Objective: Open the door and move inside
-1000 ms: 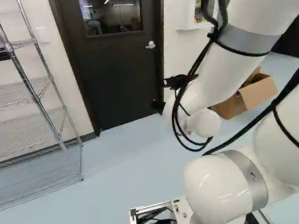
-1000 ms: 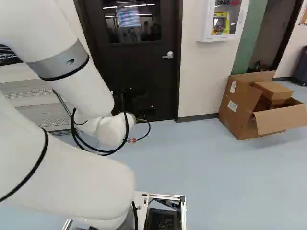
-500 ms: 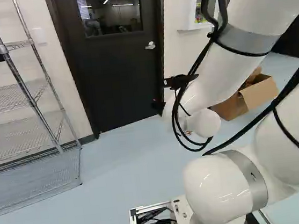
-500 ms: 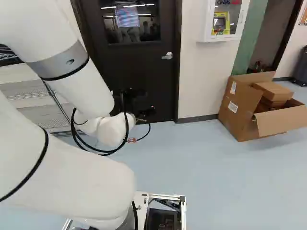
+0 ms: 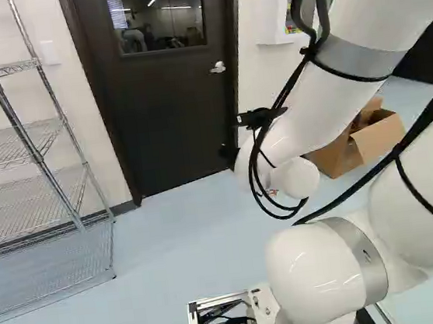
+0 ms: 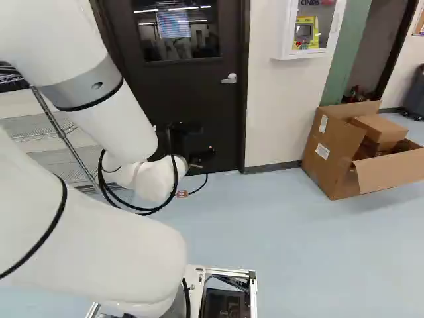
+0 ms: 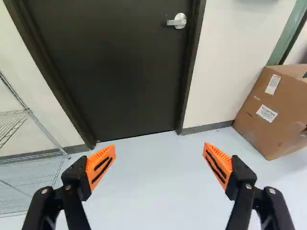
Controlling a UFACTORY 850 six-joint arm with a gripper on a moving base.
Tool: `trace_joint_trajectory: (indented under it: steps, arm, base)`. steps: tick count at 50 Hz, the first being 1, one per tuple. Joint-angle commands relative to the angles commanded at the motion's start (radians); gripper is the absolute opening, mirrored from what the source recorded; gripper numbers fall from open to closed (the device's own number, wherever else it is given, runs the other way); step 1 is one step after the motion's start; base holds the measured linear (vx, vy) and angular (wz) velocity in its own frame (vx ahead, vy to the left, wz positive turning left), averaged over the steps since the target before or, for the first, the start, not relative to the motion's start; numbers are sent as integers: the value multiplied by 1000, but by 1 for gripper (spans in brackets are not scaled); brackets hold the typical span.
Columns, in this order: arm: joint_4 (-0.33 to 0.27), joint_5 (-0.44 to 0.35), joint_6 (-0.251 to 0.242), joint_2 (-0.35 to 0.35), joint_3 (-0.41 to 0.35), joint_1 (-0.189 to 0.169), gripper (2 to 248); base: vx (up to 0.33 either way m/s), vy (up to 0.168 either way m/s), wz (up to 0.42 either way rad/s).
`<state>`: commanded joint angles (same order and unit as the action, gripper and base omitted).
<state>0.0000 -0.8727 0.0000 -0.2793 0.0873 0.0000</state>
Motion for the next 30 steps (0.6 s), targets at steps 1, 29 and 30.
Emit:
trace_joint_trajectory:
  steps: [1, 29, 30]
  arm:
    - [0, 0, 0, 0, 0, 0, 247]
    - [0, 0, 0, 0, 0, 0, 247]
    - [0, 0, 0, 0, 0, 0, 247]
  base:
    - [148, -2, -24]
    - [162, 0, -19]
    - [158, -16, 1]
